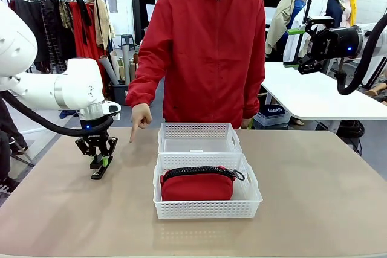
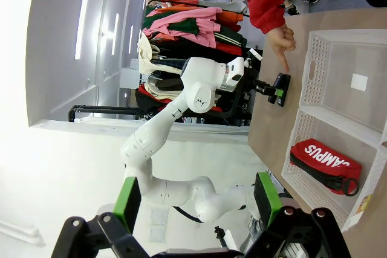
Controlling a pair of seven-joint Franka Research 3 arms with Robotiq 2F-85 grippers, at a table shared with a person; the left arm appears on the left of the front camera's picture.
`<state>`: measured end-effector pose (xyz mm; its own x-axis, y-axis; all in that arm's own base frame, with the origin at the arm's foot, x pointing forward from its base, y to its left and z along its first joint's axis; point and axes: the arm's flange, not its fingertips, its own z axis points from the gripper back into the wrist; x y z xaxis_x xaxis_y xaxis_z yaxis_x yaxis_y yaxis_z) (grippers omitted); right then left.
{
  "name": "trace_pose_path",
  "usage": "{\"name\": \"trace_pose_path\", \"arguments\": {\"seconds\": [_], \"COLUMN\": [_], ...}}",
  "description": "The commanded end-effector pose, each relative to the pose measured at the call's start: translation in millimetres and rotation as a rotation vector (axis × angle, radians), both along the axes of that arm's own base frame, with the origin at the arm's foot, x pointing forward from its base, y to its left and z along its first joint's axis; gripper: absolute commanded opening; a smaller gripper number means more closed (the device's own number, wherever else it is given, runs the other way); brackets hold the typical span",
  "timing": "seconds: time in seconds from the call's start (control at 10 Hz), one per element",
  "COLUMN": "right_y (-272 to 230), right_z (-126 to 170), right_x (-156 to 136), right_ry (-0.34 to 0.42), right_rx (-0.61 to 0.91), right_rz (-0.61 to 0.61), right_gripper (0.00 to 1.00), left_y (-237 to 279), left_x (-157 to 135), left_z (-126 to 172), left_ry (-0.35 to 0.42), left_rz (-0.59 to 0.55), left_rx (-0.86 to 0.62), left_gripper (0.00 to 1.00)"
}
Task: Distribute items into two baskets.
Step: Pick up the Stapler that the person points to.
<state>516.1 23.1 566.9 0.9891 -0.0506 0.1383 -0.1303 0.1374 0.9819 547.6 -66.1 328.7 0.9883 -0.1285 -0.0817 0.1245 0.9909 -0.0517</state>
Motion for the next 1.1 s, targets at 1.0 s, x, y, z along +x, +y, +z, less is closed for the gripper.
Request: {"name": "trace_pose_path", "arguments": {"seconds": [1.0], "right_y": [0.3], "right_z": [1.3], "right_x": [-1.7], "right_ry": [-0.002], "right_rx": [0.003], "right_rz": [0.0], "right_gripper": [1.0], "left_y": [-54.8], "left_x": [-36.9], "left_z": [210.7], "left_ry": [0.009], "left_rz": [0.199], "left_rx": [0.03], "left_gripper": [0.0]}}
